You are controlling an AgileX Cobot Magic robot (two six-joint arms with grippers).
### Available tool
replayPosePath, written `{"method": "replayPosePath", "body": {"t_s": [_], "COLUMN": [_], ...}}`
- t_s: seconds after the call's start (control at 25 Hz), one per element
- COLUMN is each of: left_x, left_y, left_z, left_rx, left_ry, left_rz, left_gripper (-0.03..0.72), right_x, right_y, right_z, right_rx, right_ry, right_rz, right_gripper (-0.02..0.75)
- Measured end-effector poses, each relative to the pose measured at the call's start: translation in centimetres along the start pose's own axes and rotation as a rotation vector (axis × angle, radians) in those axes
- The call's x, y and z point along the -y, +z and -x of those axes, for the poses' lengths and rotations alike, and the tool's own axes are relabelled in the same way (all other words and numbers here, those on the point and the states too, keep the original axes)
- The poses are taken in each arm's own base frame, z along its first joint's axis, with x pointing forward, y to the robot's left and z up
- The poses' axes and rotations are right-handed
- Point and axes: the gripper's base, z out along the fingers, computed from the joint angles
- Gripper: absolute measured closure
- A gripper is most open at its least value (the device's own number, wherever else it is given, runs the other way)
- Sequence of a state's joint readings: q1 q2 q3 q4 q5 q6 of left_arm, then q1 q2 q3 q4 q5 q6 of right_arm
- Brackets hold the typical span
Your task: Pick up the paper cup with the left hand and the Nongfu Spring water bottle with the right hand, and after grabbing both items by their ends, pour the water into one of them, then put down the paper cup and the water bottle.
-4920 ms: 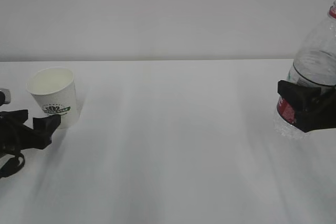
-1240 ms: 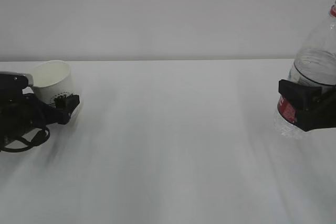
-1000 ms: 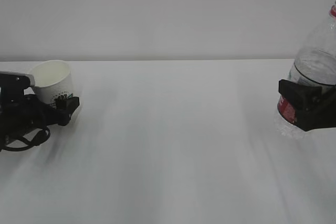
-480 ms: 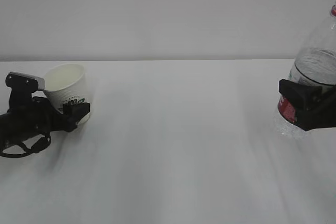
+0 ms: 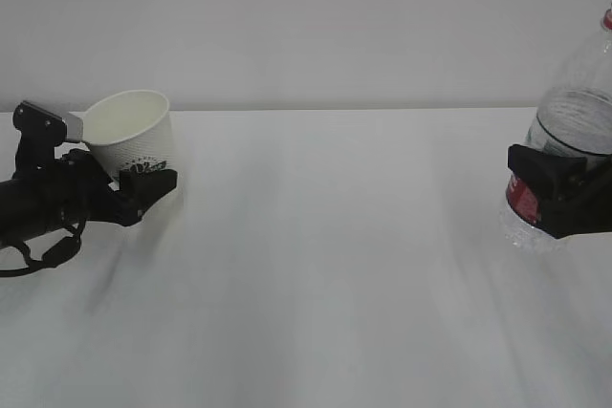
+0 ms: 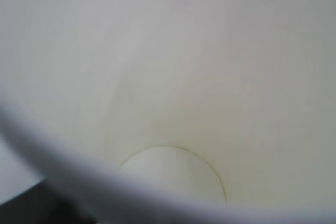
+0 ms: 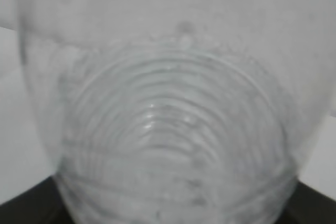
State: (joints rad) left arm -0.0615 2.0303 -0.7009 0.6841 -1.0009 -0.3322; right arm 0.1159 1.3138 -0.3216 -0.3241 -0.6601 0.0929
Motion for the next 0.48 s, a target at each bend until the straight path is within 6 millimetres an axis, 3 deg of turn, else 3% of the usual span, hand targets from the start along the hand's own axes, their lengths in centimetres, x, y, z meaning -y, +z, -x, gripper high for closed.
{"method": "replayPosePath", "body": {"t_s": [0.48], "left_x": [2.8], "left_y": [-1.3], "left_z": [2.0], "left_rx": [-0.050], "left_ry": [0.070], "left_rz": [-0.269], "left_gripper": [0.150], "right_x": [0.0], "right_y": [0.0], "right_z": [0.0], "right_rx": [-0.005], "right_ry": [0.000], "right_rz": [0.000], "right_gripper": [0.252]}}
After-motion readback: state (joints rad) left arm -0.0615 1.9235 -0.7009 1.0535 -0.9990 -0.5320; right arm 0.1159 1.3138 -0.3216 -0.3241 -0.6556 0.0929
